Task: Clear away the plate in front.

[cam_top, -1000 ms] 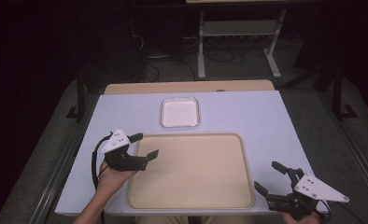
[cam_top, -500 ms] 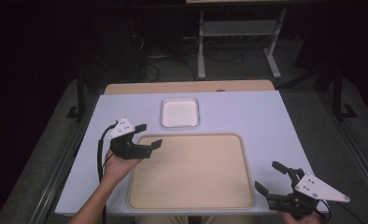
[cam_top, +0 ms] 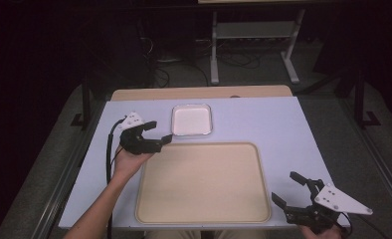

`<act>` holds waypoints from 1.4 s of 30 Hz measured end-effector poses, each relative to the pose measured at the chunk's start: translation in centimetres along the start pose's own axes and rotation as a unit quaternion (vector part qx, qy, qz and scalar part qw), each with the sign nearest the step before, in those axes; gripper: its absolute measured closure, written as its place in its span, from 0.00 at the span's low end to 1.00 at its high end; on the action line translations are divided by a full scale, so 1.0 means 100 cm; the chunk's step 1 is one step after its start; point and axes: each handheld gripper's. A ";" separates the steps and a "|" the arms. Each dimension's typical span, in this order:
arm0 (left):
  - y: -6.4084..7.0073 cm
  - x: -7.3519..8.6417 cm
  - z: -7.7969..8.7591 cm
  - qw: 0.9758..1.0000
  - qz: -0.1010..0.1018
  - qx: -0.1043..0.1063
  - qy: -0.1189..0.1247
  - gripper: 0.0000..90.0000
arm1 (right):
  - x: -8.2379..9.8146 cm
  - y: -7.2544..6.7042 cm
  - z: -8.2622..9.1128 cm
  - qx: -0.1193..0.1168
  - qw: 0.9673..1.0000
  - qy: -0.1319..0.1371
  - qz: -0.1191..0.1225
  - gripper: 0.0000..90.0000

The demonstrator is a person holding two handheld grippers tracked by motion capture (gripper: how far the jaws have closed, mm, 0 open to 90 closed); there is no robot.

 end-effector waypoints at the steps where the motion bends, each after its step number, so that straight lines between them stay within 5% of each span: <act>1: -0.003 -0.002 -0.002 1.000 0.002 -0.001 -0.001 0.19 | 0.000 0.001 0.000 0.001 1.000 0.001 -0.002 0.14; 26: -0.048 -0.047 -0.041 0.998 0.025 -0.028 -0.041 0.24 | 0.001 0.004 0.000 0.002 1.000 0.004 -0.016 0.14; 42: -0.065 -0.075 -0.064 0.995 0.064 -0.043 -0.060 0.26 | 0.001 0.005 0.000 -0.005 1.000 0.007 -0.019 0.14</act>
Point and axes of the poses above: each handheld gripper's, and its own axes: z roughly backward along the jaws, x roughly out of its underside, y roughly to its right, and after that the axes turned 10 degrees about -y, right-handed
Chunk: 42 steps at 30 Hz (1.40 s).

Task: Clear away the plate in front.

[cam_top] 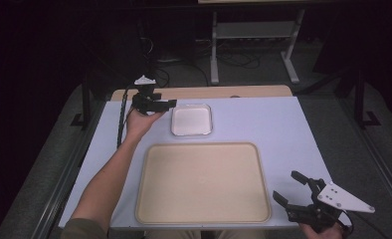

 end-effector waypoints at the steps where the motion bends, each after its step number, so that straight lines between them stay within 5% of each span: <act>1: -0.002 0.000 -0.008 1.000 0.006 -0.003 -0.014 0.26 | 0.000 0.000 0.000 -0.001 1.000 -0.001 0.001 0.14; 9: -0.013 0.008 -0.030 0.997 0.046 -0.007 -0.055 0.27 | 0.000 -0.001 -0.001 -0.003 1.000 -0.004 0.004 0.14; 13: -0.023 0.014 -0.043 0.994 0.083 0.002 -0.076 0.28 | 0.000 -0.001 -0.001 -0.005 1.000 -0.004 0.004 0.15; 18: -0.030 0.019 -0.053 0.990 0.104 0.012 -0.091 0.29 | 0.000 0.000 -0.001 -0.006 1.000 -0.005 0.004 0.15; 19: -0.032 0.021 -0.058 0.988 0.118 0.015 -0.101 0.30 | 0.000 0.000 -0.001 -0.006 1.000 -0.005 0.004 0.15; 25: -0.034 0.027 -0.068 0.983 0.131 0.002 -0.127 0.35 | 0.000 0.000 -0.001 -0.008 1.000 -0.006 0.004 0.15; 34: -0.032 0.029 -0.075 0.978 0.149 -0.022 -0.147 0.56 | -0.001 -0.001 -0.001 -0.007 1.000 -0.007 0.004 0.15; 36: -0.031 0.030 -0.077 0.975 0.157 -0.022 -0.157 0.62 | -0.001 -0.001 -0.001 -0.007 1.000 -0.007 0.005 0.15; 42: -0.028 0.030 -0.081 0.973 0.160 -0.027 -0.164 0.70 | -0.001 -0.002 -0.001 -0.007 1.000 -0.010 0.008 0.15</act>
Point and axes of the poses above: each handheld gripper's, and its own axes: z roughly backward along the jaws, x roughly out of its underside, y roughly to its right, and after that the axes turned 10 degrees about -y, right-handed
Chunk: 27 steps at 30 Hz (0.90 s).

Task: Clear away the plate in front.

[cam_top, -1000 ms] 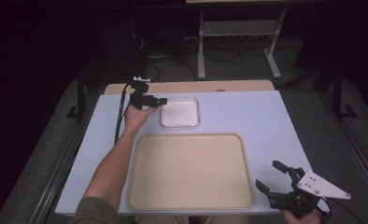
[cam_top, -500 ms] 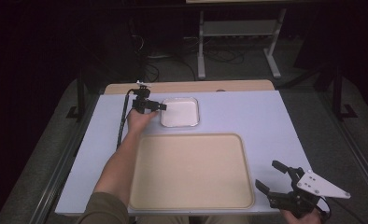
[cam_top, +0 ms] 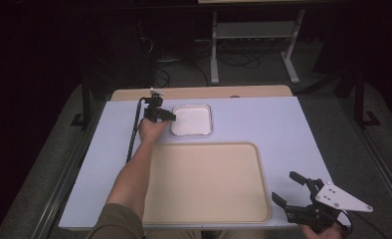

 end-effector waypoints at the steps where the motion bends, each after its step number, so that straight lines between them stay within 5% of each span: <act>1: 0.000 0.000 0.000 1.000 0.000 0.000 0.000 0.72 | 0.000 0.000 0.000 0.000 1.000 0.000 0.000 0.15; 16: 0.009 0.001 -0.007 1.000 0.002 -0.023 -0.020 0.88 | -0.001 0.000 0.000 0.000 1.000 0.001 0.003 0.15; 27: 0.007 0.003 -0.007 0.999 0.045 -0.006 -0.009 0.94 | 0.000 0.000 0.001 0.001 1.000 0.001 0.004 0.15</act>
Point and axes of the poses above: each handheld gripper's, and its own axes: z roughly backward along the jaws, x roughly out of its underside, y roughly to its right, and after that the axes turned 10 degrees about -y, right-handed
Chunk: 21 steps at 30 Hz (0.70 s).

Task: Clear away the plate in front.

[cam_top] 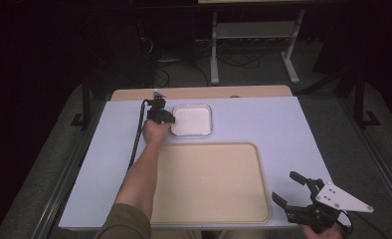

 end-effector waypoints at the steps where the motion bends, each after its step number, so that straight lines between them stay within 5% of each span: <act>1: -0.001 0.000 0.000 1.000 0.009 0.007 0.004 0.95 | 0.000 0.000 0.000 0.000 1.000 0.000 0.000 0.15; 8: -0.002 0.000 0.003 0.999 0.029 0.024 0.025 0.99 | 0.000 0.000 0.000 -0.001 1.000 -0.001 0.001 0.15; 13: -0.006 0.002 0.008 0.999 0.037 0.018 0.033 0.99 | 0.001 0.000 0.000 0.000 1.000 -0.003 0.000 0.15; 21: -0.021 0.013 0.018 0.994 0.083 0.050 0.060 0.99 | 0.001 0.001 -0.001 0.001 1.000 -0.005 -0.003 0.15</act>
Point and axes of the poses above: each handheld gripper's, and its own axes: z roughly backward along the jaws, x roughly out of its underside, y roughly to its right, and after that the axes turned 10 degrees about -y, right-handed
